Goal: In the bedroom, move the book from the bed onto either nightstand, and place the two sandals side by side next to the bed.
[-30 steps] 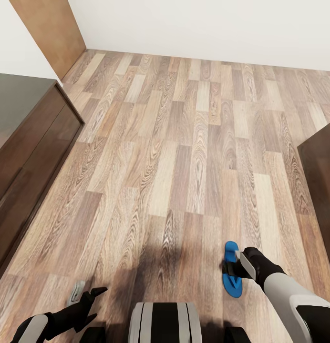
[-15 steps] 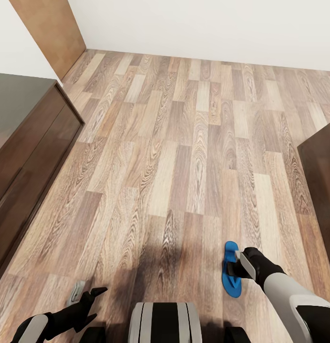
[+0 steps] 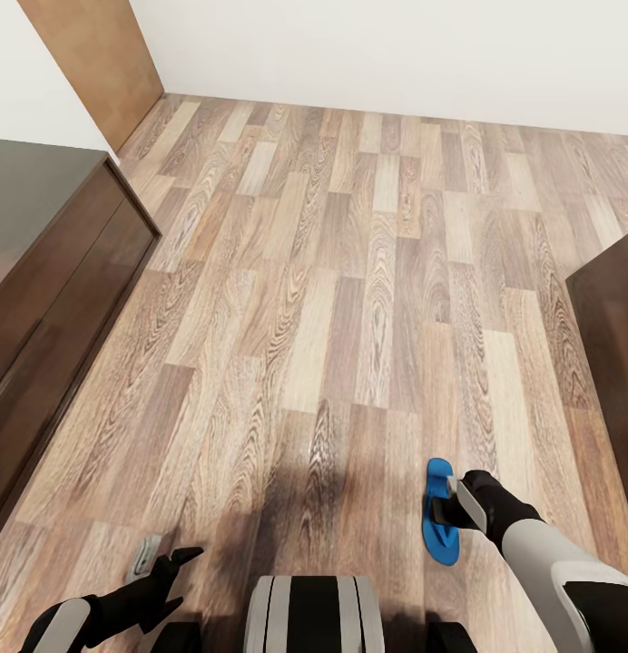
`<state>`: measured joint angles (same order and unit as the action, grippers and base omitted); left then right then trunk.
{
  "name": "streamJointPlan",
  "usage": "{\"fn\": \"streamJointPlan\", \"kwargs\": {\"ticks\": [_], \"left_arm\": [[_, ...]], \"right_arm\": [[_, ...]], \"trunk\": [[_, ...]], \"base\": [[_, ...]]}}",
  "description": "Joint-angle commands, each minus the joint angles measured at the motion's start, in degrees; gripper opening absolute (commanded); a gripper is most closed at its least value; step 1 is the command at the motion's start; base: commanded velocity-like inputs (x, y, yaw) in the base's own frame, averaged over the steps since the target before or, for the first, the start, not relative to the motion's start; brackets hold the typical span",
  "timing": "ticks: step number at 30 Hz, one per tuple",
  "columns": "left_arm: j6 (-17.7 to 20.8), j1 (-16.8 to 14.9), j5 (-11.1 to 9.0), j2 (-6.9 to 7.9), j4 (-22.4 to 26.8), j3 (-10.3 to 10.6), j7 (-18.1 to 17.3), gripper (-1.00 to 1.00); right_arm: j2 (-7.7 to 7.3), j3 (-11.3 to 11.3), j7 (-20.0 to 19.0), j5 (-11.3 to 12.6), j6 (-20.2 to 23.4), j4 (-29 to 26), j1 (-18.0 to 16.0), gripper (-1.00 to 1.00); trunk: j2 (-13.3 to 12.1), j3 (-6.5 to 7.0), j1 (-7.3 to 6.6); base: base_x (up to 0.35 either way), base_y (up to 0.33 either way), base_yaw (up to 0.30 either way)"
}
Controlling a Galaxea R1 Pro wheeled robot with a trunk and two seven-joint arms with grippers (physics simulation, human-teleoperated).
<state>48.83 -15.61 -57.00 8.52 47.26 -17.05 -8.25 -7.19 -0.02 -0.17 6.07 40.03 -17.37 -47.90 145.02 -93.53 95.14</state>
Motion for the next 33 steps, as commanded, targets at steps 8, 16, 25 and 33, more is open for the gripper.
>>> {"fn": "streamJointPlan", "kwargs": {"ticks": [8,16,25,33], "left_arm": [[0.5,0.0,0.4,1.01,-0.1,0.0,-0.5,1.00],[0.5,0.0,0.4,1.06,-0.2,0.0,-0.5,1.00],[0.5,0.0,0.5,1.06,-0.2,0.0,-0.5,1.00],[0.5,0.0,0.6,1.53,-0.3,0.0,-0.5,1.00]], "right_arm": [[0.03,0.0,0.3,0.6,0.5,-0.3,0.0,-1.00],[0.05,0.1,0.3,0.6,0.5,-0.3,0.0,-1.00],[0.25,0.1,0.3,0.6,0.5,-0.3,0.0,-1.00],[0.33,0.1,0.3,0.6,0.5,-0.3,0.0,-1.00]], "trunk": [[0.0,-0.03,-0.01],[0.0,-0.03,-0.01],[-0.1,1.08,-0.14],[-0.2,2.85,-0.34]], "base": [[0.000,0.000,0.000],[0.000,0.000,0.000],[0.000,0.000,0.000],[0.000,0.000,0.000]]}}
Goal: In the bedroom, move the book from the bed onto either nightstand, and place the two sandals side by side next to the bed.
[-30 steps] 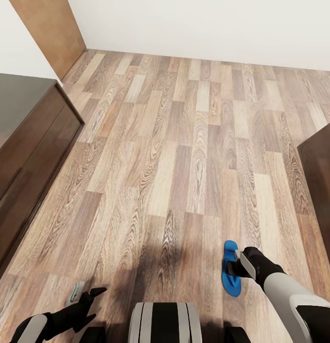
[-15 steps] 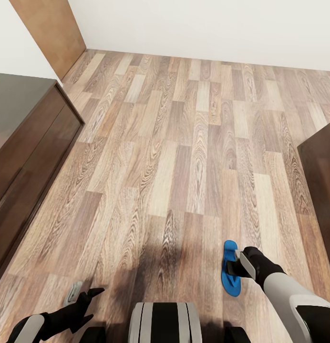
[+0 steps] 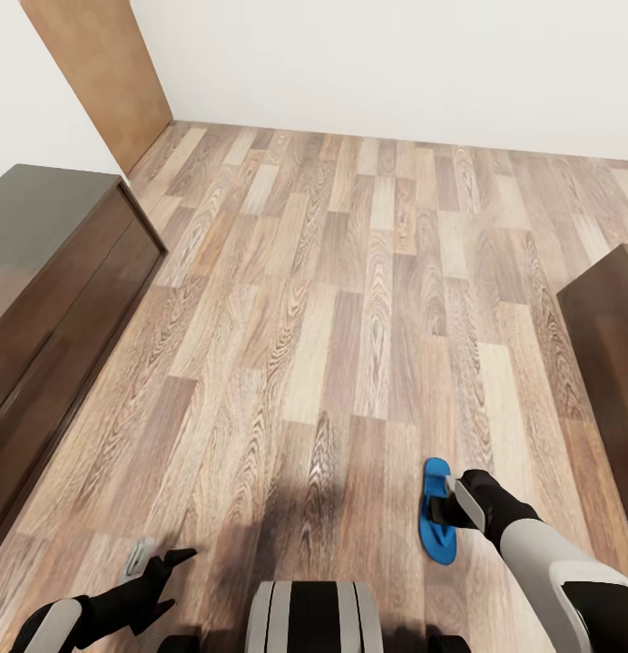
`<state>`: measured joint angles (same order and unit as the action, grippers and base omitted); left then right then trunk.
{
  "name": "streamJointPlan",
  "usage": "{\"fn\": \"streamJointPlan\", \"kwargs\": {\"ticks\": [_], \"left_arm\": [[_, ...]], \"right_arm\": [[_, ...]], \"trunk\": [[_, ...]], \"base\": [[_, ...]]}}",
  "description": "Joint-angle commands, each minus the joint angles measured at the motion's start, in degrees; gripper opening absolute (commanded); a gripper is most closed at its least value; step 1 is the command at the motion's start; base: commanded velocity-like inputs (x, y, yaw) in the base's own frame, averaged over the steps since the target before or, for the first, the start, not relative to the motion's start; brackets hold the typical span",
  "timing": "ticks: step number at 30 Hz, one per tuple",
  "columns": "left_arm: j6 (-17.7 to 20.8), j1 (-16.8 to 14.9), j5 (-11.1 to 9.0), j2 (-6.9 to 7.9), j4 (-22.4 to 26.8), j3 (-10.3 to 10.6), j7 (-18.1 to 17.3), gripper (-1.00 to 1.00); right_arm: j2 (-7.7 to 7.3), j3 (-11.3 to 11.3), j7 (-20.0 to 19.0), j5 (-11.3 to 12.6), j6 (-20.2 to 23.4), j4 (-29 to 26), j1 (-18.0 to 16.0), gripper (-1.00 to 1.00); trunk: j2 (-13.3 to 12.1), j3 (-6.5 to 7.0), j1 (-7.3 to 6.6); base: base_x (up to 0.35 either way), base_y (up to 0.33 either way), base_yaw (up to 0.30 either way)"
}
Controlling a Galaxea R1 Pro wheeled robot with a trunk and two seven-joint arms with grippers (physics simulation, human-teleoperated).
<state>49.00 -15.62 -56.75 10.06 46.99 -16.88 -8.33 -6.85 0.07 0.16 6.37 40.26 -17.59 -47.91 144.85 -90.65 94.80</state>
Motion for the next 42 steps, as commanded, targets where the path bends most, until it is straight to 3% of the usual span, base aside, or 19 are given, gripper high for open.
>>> {"fn": "streamJointPlan", "kwargs": {"ticks": [1,42], "left_arm": [[0.3,0.0,0.4,0.05,0.0,-0.2,-0.4,1.00],[0.4,0.0,0.7,0.39,-0.1,0.5,-0.3,1.00]], "right_arm": [[-0.02,0.0,0.0,0.4,0.3,-0.1,0.0,-1.00],[-0.93,1.5,0.3,0.8,-0.1,0.5,0.1,-1.00]], "trunk": [[0.0,0.20,-0.03],[-0.6,9.28,-1.09]], "base": [[0.000,0.000,0.000],[0.000,0.000,0.000]]}}
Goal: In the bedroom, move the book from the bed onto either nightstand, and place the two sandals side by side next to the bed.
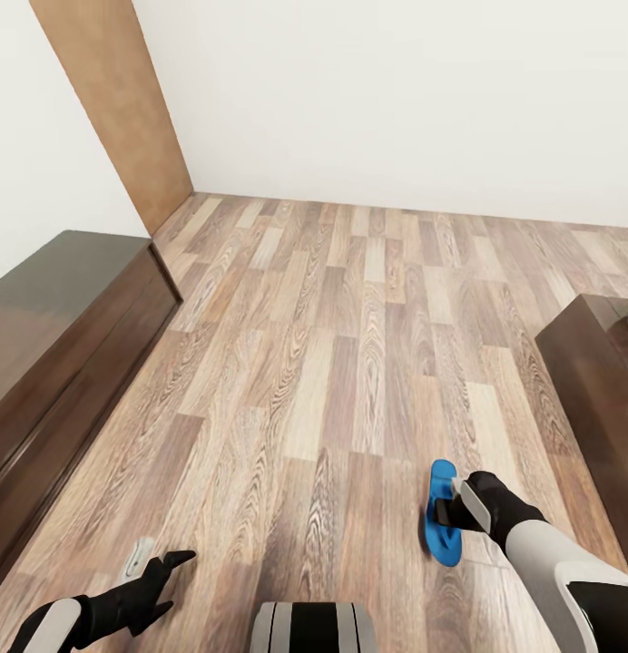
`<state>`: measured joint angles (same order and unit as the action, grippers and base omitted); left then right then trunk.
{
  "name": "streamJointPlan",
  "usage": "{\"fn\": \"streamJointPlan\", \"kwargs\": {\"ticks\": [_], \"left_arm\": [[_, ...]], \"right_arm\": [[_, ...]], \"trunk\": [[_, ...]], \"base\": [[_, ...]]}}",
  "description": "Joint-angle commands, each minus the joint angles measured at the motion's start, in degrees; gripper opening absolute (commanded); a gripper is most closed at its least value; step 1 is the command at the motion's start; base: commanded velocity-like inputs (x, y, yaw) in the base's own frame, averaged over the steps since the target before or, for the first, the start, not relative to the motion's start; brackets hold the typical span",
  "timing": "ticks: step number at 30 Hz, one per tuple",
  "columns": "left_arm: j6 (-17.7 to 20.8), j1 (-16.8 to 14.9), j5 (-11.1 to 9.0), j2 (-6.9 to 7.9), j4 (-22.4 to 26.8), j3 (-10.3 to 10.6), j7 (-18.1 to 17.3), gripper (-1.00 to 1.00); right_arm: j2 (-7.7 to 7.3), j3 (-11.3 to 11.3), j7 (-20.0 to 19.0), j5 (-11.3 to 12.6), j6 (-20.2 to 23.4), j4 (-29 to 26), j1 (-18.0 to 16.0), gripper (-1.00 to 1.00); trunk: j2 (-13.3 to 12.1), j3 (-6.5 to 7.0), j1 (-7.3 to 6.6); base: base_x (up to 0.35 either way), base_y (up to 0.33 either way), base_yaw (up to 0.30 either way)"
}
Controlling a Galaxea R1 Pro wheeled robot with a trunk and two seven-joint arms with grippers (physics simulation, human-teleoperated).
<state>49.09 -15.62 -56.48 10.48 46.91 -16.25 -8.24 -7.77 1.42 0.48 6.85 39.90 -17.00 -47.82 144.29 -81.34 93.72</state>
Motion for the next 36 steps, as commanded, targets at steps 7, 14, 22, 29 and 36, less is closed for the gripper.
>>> {"fn": "streamJointPlan", "kwargs": {"ticks": [7,14,22,29,36], "left_arm": [[0.3,0.0,0.3,-0.39,0.0,0.0,-0.4,1.00],[0.3,0.0,0.3,-0.59,0.0,0.3,-0.4,1.00],[0.2,0.0,0.3,-0.63,0.0,4.3,-0.4,1.00],[0.0,0.0,0.3,-0.61,0.0,5.0,-0.4,1.00],[-0.2,0.0,0.3,-0.63,0.0,5.1,-0.5,1.00]], "right_arm": [[0.08,0.0,0.4,0.1,0.2,0.2,0.0,-1.00],[0.05,0.1,0.5,0.2,0.4,0.6,0.0,-1.00],[0.04,0.1,0.5,0.2,0.3,4.6,0.1,-1.00],[0.06,0.1,0.2,0.2,0.3,6.6,0.2,-1.00],[0.03,0.2,0.3,0.4,-0.9,8.9,0.2,-1.00]], "trunk": [[-0.1,1.52,-0.19],[-0.2,3.07,-0.37],[-0.3,4.84,-0.57],[-0.4,6.40,-0.76],[-0.5,7.95,-0.94]], "base": [[0.000,0.000,0.000],[0.000,0.000,0.000],[0.000,0.000,0.000],[0.000,0.000,0.000],[0.000,0.000,0.000]]}}
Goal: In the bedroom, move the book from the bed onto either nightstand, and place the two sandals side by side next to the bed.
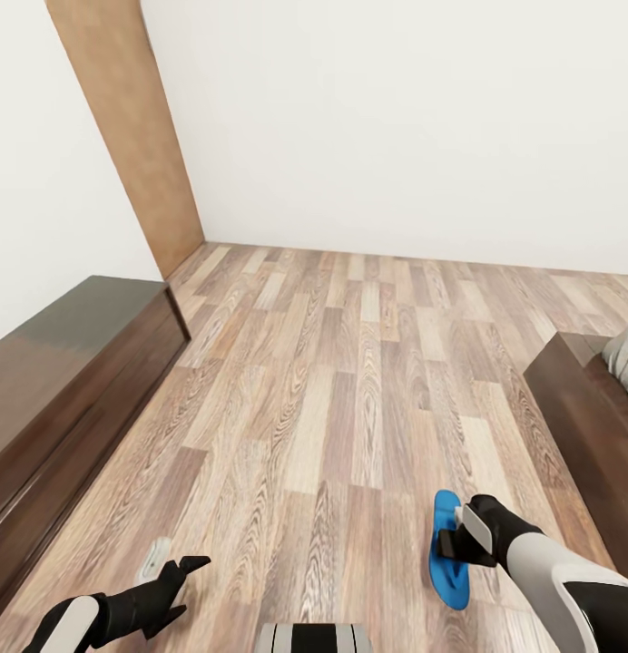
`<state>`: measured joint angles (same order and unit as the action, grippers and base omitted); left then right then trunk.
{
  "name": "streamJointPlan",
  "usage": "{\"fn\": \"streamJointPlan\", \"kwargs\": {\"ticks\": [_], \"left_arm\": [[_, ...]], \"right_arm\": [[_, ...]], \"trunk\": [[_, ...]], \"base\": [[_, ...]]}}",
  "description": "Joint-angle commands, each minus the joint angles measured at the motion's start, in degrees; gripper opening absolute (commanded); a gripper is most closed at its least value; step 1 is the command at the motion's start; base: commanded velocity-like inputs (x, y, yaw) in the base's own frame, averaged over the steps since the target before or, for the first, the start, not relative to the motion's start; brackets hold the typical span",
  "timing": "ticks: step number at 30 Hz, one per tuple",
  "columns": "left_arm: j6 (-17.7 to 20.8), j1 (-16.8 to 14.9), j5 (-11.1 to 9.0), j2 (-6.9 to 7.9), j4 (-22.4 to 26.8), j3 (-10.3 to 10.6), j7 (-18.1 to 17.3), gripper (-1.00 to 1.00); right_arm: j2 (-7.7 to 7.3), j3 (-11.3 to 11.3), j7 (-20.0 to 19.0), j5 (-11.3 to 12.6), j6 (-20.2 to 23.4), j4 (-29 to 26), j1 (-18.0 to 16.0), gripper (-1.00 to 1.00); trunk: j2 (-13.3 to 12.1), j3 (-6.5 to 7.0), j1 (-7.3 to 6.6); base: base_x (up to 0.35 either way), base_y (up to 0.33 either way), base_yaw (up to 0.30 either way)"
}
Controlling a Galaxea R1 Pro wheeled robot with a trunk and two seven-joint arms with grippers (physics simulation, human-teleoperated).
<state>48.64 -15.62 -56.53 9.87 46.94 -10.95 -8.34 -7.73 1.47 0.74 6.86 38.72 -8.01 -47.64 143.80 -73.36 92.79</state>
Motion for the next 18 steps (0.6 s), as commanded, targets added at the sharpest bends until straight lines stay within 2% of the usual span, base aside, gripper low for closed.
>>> {"fn": "streamJointPlan", "kwargs": {"ticks": [1,18], "left_arm": [[0.3,0.0,0.4,-0.04,0.0,-0.2,-0.4,1.00],[0.4,0.0,0.5,0.19,0.0,-0.1,-0.3,1.00]], "right_arm": [[-0.03,0.2,0.1,0.3,0.1,0.1,0.0,-1.00],[-0.05,0.2,-0.5,0.4,-0.5,2.9,0.2,-1.00]], "trunk": [[0.0,0.19,-0.03],[-0.2,3.95,-0.47]], "base": [[0.000,0.000,0.000],[0.000,0.000,0.000]]}}
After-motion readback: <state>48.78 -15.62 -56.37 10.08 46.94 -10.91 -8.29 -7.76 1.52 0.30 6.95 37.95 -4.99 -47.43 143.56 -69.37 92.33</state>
